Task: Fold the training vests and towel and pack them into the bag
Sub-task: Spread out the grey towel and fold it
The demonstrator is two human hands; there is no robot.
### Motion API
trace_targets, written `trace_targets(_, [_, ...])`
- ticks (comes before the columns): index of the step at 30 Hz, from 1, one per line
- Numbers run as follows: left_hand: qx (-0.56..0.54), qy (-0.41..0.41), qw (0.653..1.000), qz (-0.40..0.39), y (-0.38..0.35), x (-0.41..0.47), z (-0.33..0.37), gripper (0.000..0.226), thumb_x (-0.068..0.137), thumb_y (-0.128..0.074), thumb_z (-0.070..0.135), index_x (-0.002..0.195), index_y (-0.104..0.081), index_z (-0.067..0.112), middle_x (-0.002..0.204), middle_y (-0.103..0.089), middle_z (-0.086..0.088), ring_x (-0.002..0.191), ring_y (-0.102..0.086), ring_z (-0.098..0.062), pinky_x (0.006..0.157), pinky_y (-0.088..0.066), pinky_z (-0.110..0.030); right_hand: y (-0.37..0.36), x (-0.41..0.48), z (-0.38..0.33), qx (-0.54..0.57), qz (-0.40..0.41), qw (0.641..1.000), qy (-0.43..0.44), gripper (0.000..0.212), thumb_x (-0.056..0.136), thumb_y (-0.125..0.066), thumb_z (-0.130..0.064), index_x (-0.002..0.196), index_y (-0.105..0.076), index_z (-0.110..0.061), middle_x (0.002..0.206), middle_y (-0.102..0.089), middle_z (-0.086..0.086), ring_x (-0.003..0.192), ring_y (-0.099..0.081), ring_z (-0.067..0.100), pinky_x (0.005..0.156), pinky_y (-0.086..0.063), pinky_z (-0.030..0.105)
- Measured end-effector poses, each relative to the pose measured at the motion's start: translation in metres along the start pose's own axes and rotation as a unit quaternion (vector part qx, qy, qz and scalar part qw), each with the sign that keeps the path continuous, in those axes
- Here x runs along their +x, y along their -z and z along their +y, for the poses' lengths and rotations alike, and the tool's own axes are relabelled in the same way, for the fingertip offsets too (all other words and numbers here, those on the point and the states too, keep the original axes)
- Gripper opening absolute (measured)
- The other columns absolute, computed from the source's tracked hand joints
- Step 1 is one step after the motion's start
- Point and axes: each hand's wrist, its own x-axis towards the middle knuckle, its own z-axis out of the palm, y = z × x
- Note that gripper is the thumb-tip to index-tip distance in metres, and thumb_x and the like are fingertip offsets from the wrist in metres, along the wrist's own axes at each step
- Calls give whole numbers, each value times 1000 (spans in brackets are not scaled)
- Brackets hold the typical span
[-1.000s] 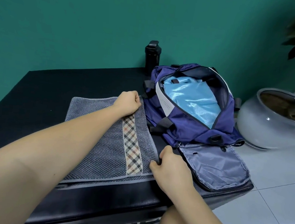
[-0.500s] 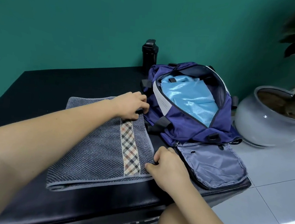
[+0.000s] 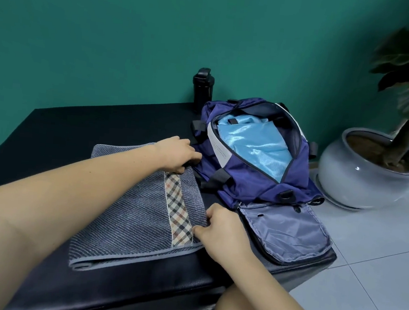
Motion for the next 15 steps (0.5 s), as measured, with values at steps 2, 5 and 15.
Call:
trace_targets(2, [-6, 3, 1000, 2, -1, -6, -3, 39, 91, -67, 38, 128, -55, 33, 123, -63, 9, 114, -52, -22, 88, -43, -38, 4, 3, 0, 10, 1, 1000, -7, 29, 79, -76, -41, 86, -55, -21, 76, -66, -2, 75, -66, 22, 69, -57, 42])
trace_targets(5, [-26, 15, 1000, 5, -4, -23, -13, 27, 91, -67, 39, 117, -60, 32, 114, -60, 8, 111, -52, -21, 82, -39, -35, 13, 9, 1, 37, -14, 999, -16, 27, 82, -80, -37, 93, -61, -22, 81, -66, -4, 80, -65, 19, 72, -54, 36])
trace_targets(15, [-138, 135, 968, 158, 34, -156, -76, 19, 85, -72, 36, 85, -54, 36, 101, -52, 16, 94, -45, -13, 79, -46, -36, 78, 20, -40, 17, 27, 996, 82, 22, 96, -72, -35, 80, -67, -20, 75, -68, -4, 82, -64, 18, 74, -46, 34])
